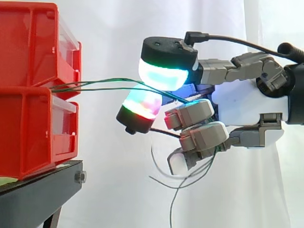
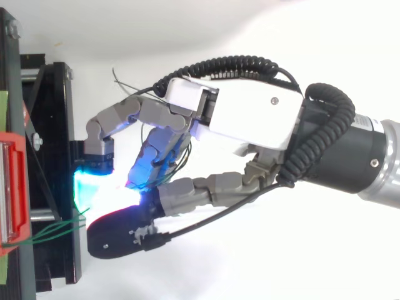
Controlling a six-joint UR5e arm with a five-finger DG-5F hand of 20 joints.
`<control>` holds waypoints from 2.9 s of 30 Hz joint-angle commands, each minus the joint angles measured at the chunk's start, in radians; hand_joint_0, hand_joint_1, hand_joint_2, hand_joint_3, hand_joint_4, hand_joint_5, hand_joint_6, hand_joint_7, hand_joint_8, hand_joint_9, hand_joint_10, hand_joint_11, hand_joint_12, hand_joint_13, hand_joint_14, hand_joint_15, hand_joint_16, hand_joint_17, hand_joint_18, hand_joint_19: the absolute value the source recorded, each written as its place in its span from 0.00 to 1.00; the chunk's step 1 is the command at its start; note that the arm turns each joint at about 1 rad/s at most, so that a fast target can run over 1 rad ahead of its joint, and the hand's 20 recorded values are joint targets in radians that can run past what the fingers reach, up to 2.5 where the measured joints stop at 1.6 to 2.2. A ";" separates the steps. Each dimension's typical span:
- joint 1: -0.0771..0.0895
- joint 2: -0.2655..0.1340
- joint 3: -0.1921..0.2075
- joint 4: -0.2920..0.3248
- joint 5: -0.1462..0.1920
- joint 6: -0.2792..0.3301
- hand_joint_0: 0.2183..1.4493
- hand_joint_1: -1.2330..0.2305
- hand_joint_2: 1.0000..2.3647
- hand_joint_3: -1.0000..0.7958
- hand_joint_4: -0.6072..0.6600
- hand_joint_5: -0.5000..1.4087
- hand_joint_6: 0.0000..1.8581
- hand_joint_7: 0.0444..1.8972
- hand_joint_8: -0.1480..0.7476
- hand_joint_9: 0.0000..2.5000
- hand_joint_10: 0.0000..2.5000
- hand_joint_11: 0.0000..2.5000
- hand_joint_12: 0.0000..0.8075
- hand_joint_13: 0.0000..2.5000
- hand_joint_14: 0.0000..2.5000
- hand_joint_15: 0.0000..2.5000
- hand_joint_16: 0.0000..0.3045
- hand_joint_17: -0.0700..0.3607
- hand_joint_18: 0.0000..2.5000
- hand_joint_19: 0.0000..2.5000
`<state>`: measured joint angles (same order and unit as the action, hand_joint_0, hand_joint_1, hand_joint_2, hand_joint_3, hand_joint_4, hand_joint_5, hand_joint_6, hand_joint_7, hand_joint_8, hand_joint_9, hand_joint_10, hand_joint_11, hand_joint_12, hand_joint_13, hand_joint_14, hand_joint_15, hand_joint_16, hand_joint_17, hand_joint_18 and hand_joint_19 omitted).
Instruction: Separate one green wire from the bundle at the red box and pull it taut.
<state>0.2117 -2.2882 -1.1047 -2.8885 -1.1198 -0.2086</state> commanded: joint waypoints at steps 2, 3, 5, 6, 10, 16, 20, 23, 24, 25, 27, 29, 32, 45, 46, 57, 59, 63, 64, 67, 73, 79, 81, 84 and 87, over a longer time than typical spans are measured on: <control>0.000 0.001 -0.001 0.000 0.000 0.000 0.35 0.29 0.01 0.40 0.58 0.15 0.47 0.51 0.49 0.46 0.06 0.70 0.43 0.53 0.01 0.56 0.18 0.44 0.35 0.22; 0.000 0.001 0.000 0.000 0.000 0.000 0.36 0.29 0.01 0.39 0.58 0.15 0.47 0.51 0.48 0.46 0.06 0.69 0.42 0.53 0.01 0.55 0.18 0.44 0.35 0.21; 0.000 0.001 0.000 0.000 0.000 0.000 0.36 0.28 0.01 0.39 0.58 0.15 0.47 0.51 0.48 0.46 0.06 0.70 0.42 0.53 0.01 0.55 0.18 0.44 0.35 0.21; 0.000 -0.001 0.000 0.000 0.000 0.000 0.36 0.28 0.01 0.38 0.58 0.15 0.47 0.51 0.48 0.46 0.06 0.70 0.42 0.53 0.01 0.56 0.18 0.44 0.35 0.21; 0.000 -0.001 0.000 0.000 0.000 0.000 0.39 0.26 0.01 0.35 0.58 0.15 0.47 0.50 0.48 0.46 0.06 0.70 0.43 0.53 0.01 0.55 0.18 0.44 0.35 0.21; 0.000 -0.001 0.000 0.000 0.000 0.000 0.42 0.24 0.00 0.31 0.57 0.15 0.47 0.49 0.49 0.46 0.06 0.70 0.43 0.53 0.01 0.55 0.17 0.44 0.35 0.20; 0.000 0.001 0.000 0.000 0.000 0.000 0.42 0.24 0.00 0.28 0.58 0.15 0.47 0.49 0.49 0.46 0.06 0.70 0.43 0.53 0.01 0.55 0.17 0.43 0.35 0.20; 0.000 -0.001 0.000 0.000 0.003 0.000 0.37 0.27 0.00 0.28 0.60 0.16 0.47 0.51 0.50 0.47 0.06 0.70 0.43 0.54 0.01 0.55 0.17 0.43 0.35 0.21; 0.000 0.001 0.000 0.000 0.003 0.000 0.35 0.29 0.00 0.28 0.60 0.16 0.47 0.52 0.50 0.47 0.06 0.70 0.43 0.54 0.01 0.56 0.17 0.43 0.35 0.21; 0.000 0.001 0.000 0.000 0.003 0.000 0.33 0.31 0.00 0.28 0.60 0.16 0.47 0.51 0.50 0.48 0.05 0.70 0.43 0.54 0.01 0.56 0.17 0.43 0.35 0.21; 0.000 0.001 0.000 0.000 0.003 0.000 0.32 0.33 0.00 0.28 0.60 0.16 0.46 0.51 0.50 0.48 0.05 0.70 0.43 0.54 0.01 0.56 0.17 0.43 0.35 0.22; 0.000 0.001 0.000 0.000 0.003 0.000 0.29 0.39 0.00 0.28 0.61 0.17 0.46 0.52 0.50 0.49 0.04 0.70 0.44 0.54 0.01 0.56 0.17 0.44 0.35 0.22; 0.000 0.001 0.000 0.000 0.000 0.000 0.27 0.43 0.00 0.28 0.60 0.17 0.45 0.52 0.51 0.50 0.03 0.70 0.43 0.55 0.01 0.56 0.18 0.44 0.35 0.22; 0.000 0.001 0.000 0.000 0.000 0.000 0.32 0.42 0.01 0.36 0.59 0.17 0.45 0.55 0.49 0.51 0.00 0.72 0.42 0.54 0.01 0.55 0.17 0.44 0.35 0.22; 0.000 -0.001 0.000 0.000 0.000 0.000 0.32 0.41 0.01 0.37 0.59 0.17 0.45 0.55 0.48 0.50 0.00 0.72 0.42 0.54 0.01 0.55 0.17 0.44 0.35 0.22; 0.000 0.001 0.000 -0.002 -0.002 0.002 0.34 0.31 0.01 0.40 0.58 0.15 0.47 0.52 0.49 0.47 0.04 0.70 0.43 0.53 0.01 0.55 0.18 0.44 0.35 0.22; 0.000 0.001 0.000 -0.003 -0.002 0.008 0.35 0.29 0.01 0.39 0.58 0.15 0.47 0.52 0.49 0.46 0.04 0.70 0.43 0.53 0.01 0.54 0.18 0.44 0.35 0.22; 0.000 0.001 0.000 -0.003 0.000 0.012 0.37 0.26 0.01 0.38 0.58 0.15 0.47 0.51 0.49 0.46 0.04 0.70 0.42 0.53 0.01 0.54 0.18 0.44 0.35 0.21; 0.000 0.001 0.000 -0.003 0.002 0.011 0.37 0.26 0.01 0.37 0.58 0.15 0.47 0.51 0.48 0.46 0.04 0.70 0.43 0.53 0.01 0.55 0.18 0.44 0.35 0.21; 0.000 0.001 0.000 -0.003 0.005 0.011 0.38 0.25 0.01 0.36 0.58 0.15 0.47 0.51 0.48 0.45 0.04 0.70 0.43 0.52 0.01 0.54 0.17 0.44 0.35 0.21; 0.000 0.001 0.000 -0.005 0.005 0.031 0.43 0.24 0.01 0.33 0.56 0.15 0.47 0.50 0.48 0.45 0.04 0.70 0.43 0.52 0.01 0.54 0.17 0.44 0.35 0.20; 0.002 0.003 0.002 -0.038 0.005 0.173 0.44 0.24 0.00 0.31 0.56 0.15 0.47 0.50 0.48 0.45 0.04 0.69 0.43 0.52 0.01 0.53 0.17 0.43 0.35 0.19; 0.003 0.001 0.002 -0.060 0.005 0.232 0.44 0.24 0.00 0.31 0.55 0.15 0.47 0.50 0.48 0.45 0.05 0.69 0.43 0.52 0.01 0.53 0.17 0.43 0.35 0.19; 0.005 0.001 0.002 -0.069 0.005 0.265 0.45 0.24 0.00 0.30 0.56 0.15 0.47 0.50 0.48 0.45 0.05 0.69 0.43 0.52 0.01 0.53 0.17 0.43 0.35 0.19; 0.005 0.001 0.002 -0.071 0.002 0.276 0.45 0.24 0.00 0.29 0.56 0.15 0.47 0.50 0.48 0.45 0.05 0.69 0.42 0.52 0.01 0.54 0.17 0.43 0.35 0.19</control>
<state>0.2149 -2.2869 -1.1031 -2.9539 -1.1165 0.0454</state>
